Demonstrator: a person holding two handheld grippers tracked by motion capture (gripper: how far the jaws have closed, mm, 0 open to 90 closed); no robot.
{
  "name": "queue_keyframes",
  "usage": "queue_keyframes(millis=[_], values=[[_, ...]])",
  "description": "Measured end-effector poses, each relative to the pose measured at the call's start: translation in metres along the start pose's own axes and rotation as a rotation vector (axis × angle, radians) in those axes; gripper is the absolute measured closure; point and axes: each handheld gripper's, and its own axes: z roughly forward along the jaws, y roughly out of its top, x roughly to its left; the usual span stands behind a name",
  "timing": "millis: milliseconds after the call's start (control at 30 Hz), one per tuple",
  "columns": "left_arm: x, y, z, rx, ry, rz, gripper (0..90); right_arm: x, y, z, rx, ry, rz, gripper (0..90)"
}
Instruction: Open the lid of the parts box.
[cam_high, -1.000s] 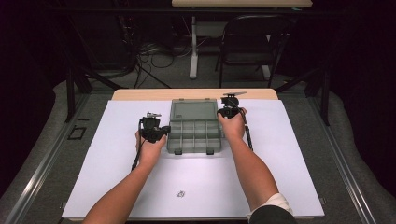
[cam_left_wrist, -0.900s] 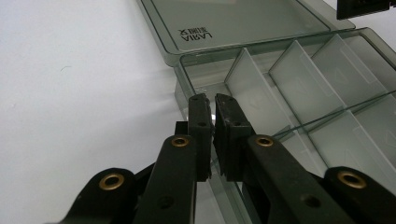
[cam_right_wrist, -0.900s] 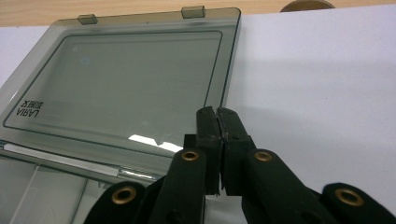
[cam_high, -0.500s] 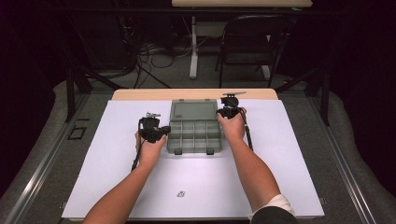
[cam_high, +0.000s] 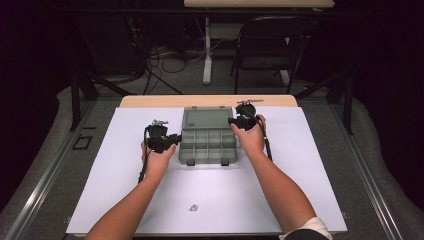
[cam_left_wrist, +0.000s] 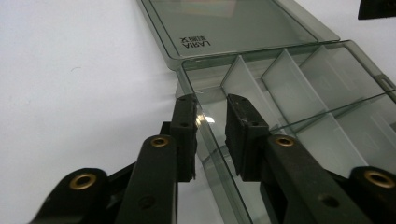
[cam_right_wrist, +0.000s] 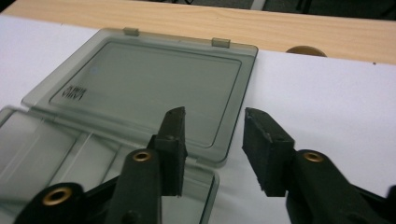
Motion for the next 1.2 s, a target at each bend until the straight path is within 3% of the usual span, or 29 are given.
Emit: queue_keyframes(millis=[100, 267, 400, 567, 700, 900, 1067, 1200], values=[[0.000, 0.000, -0.006, -0.010, -0.006, 0.005, 66.0, 0.005, -0.004, -0.010, -0.013, -0.006, -0.076, 53.1], [0.000, -0.001, -0.016, -0.037, -0.016, 0.016, 59.1, 0.013, -0.010, -0.029, -0.041, 0.030, -0.141, 50.0], [-0.002, -0.003, -0.025, -0.057, -0.013, 0.055, 53.3, 0.023, -0.020, -0.052, -0.084, 0.051, -0.199, 47.2], [-0.007, -0.008, -0.037, -0.088, -0.001, 0.113, 50.1, 0.027, -0.030, -0.066, -0.109, 0.066, -0.239, 46.2], [-0.010, -0.014, -0.047, -0.117, 0.010, 0.152, 48.3, 0.028, -0.050, -0.082, -0.109, 0.070, -0.243, 42.3], [-0.009, -0.027, -0.061, -0.151, -0.029, 0.130, 45.1, 0.027, -0.073, -0.095, -0.132, 0.088, -0.257, 38.3], [-0.009, -0.040, -0.074, -0.190, -0.012, 0.148, 42.6, 0.030, -0.093, -0.108, -0.152, 0.089, -0.279, 36.6], [-0.010, -0.051, -0.080, -0.192, 0.006, 0.180, 40.0, 0.034, -0.109, -0.117, -0.197, 0.113, -0.261, 36.2]])
